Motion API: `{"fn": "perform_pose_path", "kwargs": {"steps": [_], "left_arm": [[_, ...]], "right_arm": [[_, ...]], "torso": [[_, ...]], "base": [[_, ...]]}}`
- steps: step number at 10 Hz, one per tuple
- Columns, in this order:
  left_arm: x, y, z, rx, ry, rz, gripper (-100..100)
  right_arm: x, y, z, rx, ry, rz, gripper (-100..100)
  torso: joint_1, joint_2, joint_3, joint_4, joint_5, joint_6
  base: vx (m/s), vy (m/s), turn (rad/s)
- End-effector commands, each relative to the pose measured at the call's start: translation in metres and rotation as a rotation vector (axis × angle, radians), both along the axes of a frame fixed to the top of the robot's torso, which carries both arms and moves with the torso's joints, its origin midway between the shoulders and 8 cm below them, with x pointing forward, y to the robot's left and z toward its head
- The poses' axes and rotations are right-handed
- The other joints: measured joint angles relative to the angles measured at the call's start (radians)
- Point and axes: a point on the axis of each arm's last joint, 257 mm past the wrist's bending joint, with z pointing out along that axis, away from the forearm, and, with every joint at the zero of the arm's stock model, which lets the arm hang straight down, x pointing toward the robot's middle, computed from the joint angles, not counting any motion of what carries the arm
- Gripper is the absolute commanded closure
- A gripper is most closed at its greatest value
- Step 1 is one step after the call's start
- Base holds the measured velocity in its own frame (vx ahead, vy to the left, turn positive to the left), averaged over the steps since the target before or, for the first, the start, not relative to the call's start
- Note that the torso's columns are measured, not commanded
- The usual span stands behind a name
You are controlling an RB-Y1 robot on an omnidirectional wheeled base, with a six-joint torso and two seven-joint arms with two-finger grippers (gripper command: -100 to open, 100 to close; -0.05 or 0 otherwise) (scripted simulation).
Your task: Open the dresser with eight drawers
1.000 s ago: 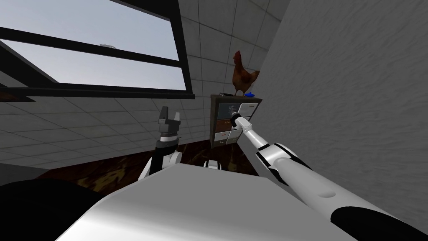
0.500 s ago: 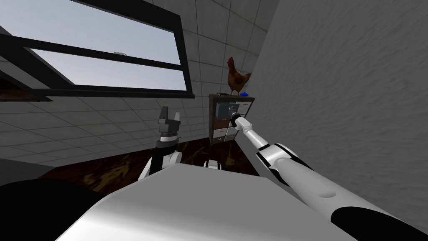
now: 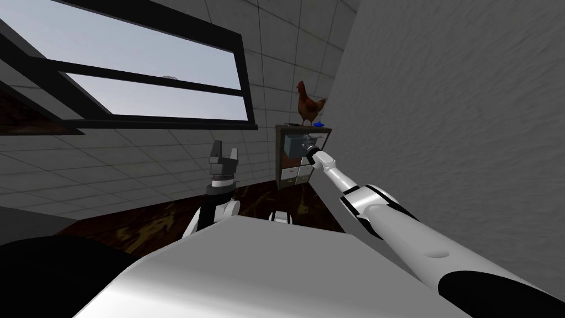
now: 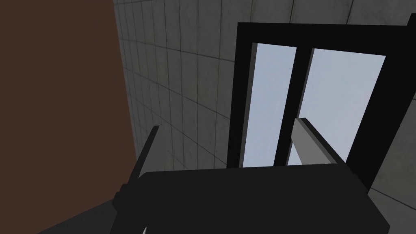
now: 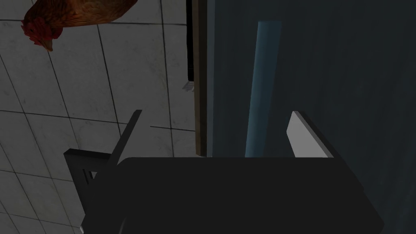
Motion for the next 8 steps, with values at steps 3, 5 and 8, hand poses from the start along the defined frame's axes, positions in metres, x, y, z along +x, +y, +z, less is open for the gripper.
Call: {"fn": "perform_pose_path", "kwargs": {"steps": [3,5,8], "left_arm": [[0.0,0.0,0.0,0.0,0.0,0.0,0],[0.0,0.0,0.0,0.0,0.0,0.0,0],[0.0,0.0,0.0,0.0,0.0,0.0,0]], "right_arm": [[0.016,-0.03,0.039,0.004,-0.007,0.001,-100],[0.016,-0.026,0.032,0.002,0.001,0.003,0],[0.016,-0.025,0.029,0.001,0.005,0.003,0]], "torso": [[-0.009,0.009,0.006,0.001,-0.003,0.002],[-0.008,0.01,0.007,0.004,-0.003,0.003],[-0.006,0.009,0.006,0.002,-0.002,0.002]], "base": [[-0.03,0.054,0.008],[-0.008,0.018,0.0],[0.0,0.0,0.0]]}}
